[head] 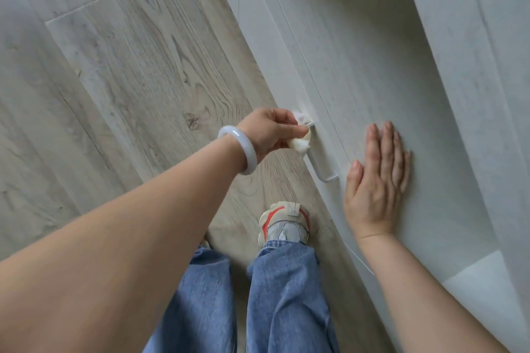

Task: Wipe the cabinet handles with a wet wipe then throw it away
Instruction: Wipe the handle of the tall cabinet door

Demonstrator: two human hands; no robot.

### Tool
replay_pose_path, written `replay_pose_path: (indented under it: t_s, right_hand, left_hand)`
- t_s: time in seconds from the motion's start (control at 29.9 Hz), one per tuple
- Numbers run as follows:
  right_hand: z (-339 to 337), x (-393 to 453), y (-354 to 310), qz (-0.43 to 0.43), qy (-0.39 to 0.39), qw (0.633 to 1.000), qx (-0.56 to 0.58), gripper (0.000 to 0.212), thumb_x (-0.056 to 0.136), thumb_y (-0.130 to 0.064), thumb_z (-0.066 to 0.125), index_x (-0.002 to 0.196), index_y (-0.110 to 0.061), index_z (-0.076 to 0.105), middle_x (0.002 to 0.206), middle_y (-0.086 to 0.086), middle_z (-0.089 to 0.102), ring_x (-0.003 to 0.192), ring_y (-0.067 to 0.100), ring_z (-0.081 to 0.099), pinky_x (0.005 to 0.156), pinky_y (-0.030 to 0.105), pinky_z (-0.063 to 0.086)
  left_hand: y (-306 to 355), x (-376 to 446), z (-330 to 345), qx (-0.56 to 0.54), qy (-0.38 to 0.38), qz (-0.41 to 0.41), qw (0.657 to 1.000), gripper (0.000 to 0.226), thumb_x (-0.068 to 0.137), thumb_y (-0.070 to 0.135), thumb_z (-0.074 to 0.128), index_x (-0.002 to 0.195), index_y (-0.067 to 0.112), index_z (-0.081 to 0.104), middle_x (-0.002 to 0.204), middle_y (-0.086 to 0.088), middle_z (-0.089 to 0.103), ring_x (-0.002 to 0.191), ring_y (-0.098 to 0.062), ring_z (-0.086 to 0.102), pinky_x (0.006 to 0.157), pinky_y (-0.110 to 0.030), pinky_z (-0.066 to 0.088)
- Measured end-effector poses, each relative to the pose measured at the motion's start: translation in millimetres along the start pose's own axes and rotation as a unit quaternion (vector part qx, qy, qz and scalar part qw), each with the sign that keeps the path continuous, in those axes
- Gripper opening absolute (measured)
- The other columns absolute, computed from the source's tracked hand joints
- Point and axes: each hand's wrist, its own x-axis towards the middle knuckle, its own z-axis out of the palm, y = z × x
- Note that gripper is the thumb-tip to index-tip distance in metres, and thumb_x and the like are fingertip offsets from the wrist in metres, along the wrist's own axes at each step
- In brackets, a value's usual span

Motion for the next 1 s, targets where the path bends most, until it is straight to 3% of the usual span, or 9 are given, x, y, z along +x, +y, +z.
replay_pose_path:
  t_s: [0.07, 0.13, 0.27, 0.33, 0.57, 0.67, 0.8, 0.9, 1.0]
  right_hand:
    - [0.4, -0.1, -2.4, 0.004, 0.006, 1.000, -0.006, 0.054, 0.096, -0.028, 0.031, 0.146, -0.009, 0.037, 0.152, 0.010, 0.035, 0.136, 0.019, 0.027, 0.114, 0.014, -0.007]
    - [-1.3, 1.6, -3.9, 0.002, 0.019, 1.000, -0.004, 0.054, 0.095, -0.026, 0.033, 0.144, -0.007, 0.040, 0.149, 0.011, 0.039, 0.134, 0.019, 0.028, 0.114, 0.014, -0.008]
    - [-2.0, 1.3, -4.7, -0.009, 0.043, 0.999, 0.007, 0.050, 0.092, -0.021, 0.039, 0.137, -0.001, 0.048, 0.140, 0.019, 0.049, 0.129, 0.021, 0.031, 0.113, 0.011, -0.008]
    - [-2.2, 1.5, -3.7, -0.009, 0.043, 0.999, 0.002, 0.050, 0.092, -0.021, 0.040, 0.138, -0.002, 0.048, 0.141, 0.019, 0.048, 0.132, 0.022, 0.031, 0.116, 0.015, -0.007]
    - [-0.6, 1.0, -4.7, -0.008, 0.067, 0.998, 0.004, 0.047, 0.092, -0.021, 0.040, 0.134, -0.001, 0.051, 0.136, 0.021, 0.053, 0.129, 0.025, 0.033, 0.117, 0.019, -0.005]
    - [2.2, -0.8, -2.9, -0.007, 0.063, 0.998, -0.001, 0.048, 0.093, -0.022, 0.041, 0.136, -0.004, 0.049, 0.139, 0.019, 0.050, 0.131, 0.024, 0.032, 0.117, 0.019, -0.004]
    - [4.1, -1.6, -3.6, -0.004, 0.070, 0.998, -0.001, 0.047, 0.092, -0.022, 0.041, 0.133, -0.003, 0.052, 0.135, 0.020, 0.054, 0.128, 0.025, 0.034, 0.117, 0.019, -0.005]
    - [4.8, -1.1, -3.0, -0.003, 0.073, 0.997, -0.007, 0.046, 0.092, -0.023, 0.041, 0.132, -0.003, 0.053, 0.133, 0.021, 0.056, 0.126, 0.026, 0.039, 0.116, 0.019, -0.005]
    - [5.8, -1.9, -1.7, -0.002, 0.076, 0.997, -0.002, 0.045, 0.092, -0.024, 0.042, 0.130, -0.003, 0.055, 0.131, 0.021, 0.057, 0.125, 0.026, 0.041, 0.117, 0.019, -0.005]
  left_hand:
    - [-6.4, 0.8, 3.1, -0.053, 0.005, -0.017, 0.998, 0.013, 0.082, 0.001, 0.067, 0.093, -0.005, 0.063, 0.084, -0.011, 0.064, 0.072, -0.016, 0.066, 0.071, -0.022, 0.058]
    - [-14.8, 1.3, 6.7, -0.129, 0.003, -0.046, 0.991, 0.015, 0.083, 0.006, 0.067, 0.097, 0.002, 0.064, 0.089, -0.010, 0.065, 0.079, -0.016, 0.065, 0.075, -0.021, 0.058]
    - [-28.7, -4.1, 18.1, -0.273, 0.033, -0.107, 0.955, 0.009, 0.088, 0.011, 0.063, 0.092, 0.004, 0.066, 0.085, -0.006, 0.066, 0.072, -0.011, 0.065, 0.064, -0.016, 0.056]
    - [-32.8, -8.5, 23.3, -0.313, 0.042, -0.113, 0.942, 0.010, 0.088, 0.012, 0.062, 0.089, 0.003, 0.066, 0.082, -0.006, 0.068, 0.072, -0.011, 0.066, 0.068, -0.016, 0.057]
    - [0.5, -2.5, 16.1, -0.095, 0.073, -0.070, 0.990, 0.009, 0.085, 0.009, 0.067, 0.083, 0.000, 0.067, 0.081, -0.010, 0.067, 0.072, -0.016, 0.067, 0.071, -0.022, 0.059]
    - [10.8, 0.2, 16.3, 0.003, 0.111, -0.047, 0.993, 0.010, 0.079, 0.010, 0.074, 0.077, 0.003, 0.067, 0.082, -0.012, 0.068, 0.079, -0.021, 0.066, 0.084, -0.031, 0.058]
    - [-19.5, -14.6, 34.2, -0.054, 0.151, -0.029, 0.987, 0.010, 0.078, 0.011, 0.075, 0.078, 0.003, 0.069, 0.073, -0.009, 0.069, 0.063, -0.016, 0.065, 0.066, -0.023, 0.058]
    - [-48.3, -21.2, 55.3, -0.059, 0.196, 0.001, 0.979, 0.012, 0.077, 0.017, 0.077, 0.083, 0.008, 0.073, 0.084, -0.013, 0.073, 0.073, -0.021, 0.066, 0.079, -0.031, 0.055]
    - [-61.2, -18.7, 68.5, -0.101, 0.241, 0.018, 0.965, 0.006, 0.076, 0.024, 0.077, 0.077, 0.019, 0.075, 0.084, -0.006, 0.074, 0.080, -0.020, 0.067, 0.090, -0.039, 0.053]
